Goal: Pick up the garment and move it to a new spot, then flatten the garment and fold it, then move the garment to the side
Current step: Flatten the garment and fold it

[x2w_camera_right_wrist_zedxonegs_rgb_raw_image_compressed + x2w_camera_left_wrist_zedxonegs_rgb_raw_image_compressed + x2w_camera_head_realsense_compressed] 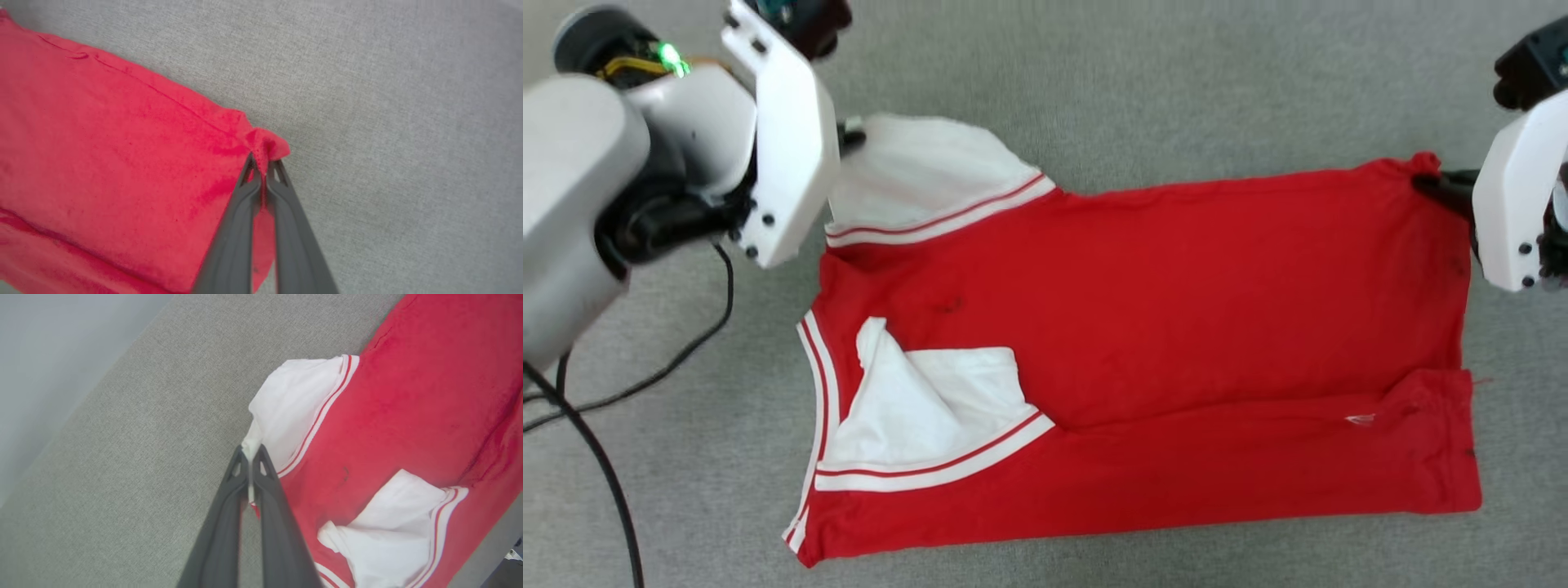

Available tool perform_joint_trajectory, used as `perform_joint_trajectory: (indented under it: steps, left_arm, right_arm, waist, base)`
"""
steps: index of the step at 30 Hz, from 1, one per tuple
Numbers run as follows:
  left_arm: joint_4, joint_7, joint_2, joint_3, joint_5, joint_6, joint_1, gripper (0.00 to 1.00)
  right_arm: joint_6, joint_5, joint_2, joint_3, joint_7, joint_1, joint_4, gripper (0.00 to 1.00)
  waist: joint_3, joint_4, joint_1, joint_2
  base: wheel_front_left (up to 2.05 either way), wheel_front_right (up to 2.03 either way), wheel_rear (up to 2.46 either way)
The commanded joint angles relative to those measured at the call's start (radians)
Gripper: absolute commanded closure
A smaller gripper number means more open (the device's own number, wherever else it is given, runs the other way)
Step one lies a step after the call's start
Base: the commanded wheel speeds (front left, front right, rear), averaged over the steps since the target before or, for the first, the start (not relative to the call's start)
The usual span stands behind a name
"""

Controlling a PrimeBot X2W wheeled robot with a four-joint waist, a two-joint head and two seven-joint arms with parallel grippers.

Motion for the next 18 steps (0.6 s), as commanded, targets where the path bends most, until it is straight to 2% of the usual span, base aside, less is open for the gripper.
perform_joint_trajectory:
  steps: [1, 9, 18]
  left_arm:
    - [-0.011, -0.011, 0.01, -0.005, -0.004, 0.0, 0.029, 1.0]
    - [-0.086, -0.059, 0.084, -0.013, -0.025, 0.001, 0.16, 1.0]
    - [-0.202, -0.071, 0.168, -0.021, -0.031, 0.043, 0.356, 1.0]
  right_arm:
    - [0.0, 0.009, -0.009, 0.012, -0.017, 0.029, -0.004, 1.0]
    - [0.0, 0.041, -0.059, 0.084, -0.079, 0.116, -0.035, 1.0]
    - [0.0, 0.08, -0.098, 0.155, -0.152, 0.238, -0.063, 1.0]
  waist:
    - [-0.053, 0.002, 0.0, 0.0]
    - [-0.148, -0.003, 0.0, 0.0]
    - [-0.248, -0.012, 0.0, 0.0]
  base:
    - [0.0, 0.0, 0.0]
    - [0.0, 0.0, 0.0]
    - [0.0, 0.0, 0.0]
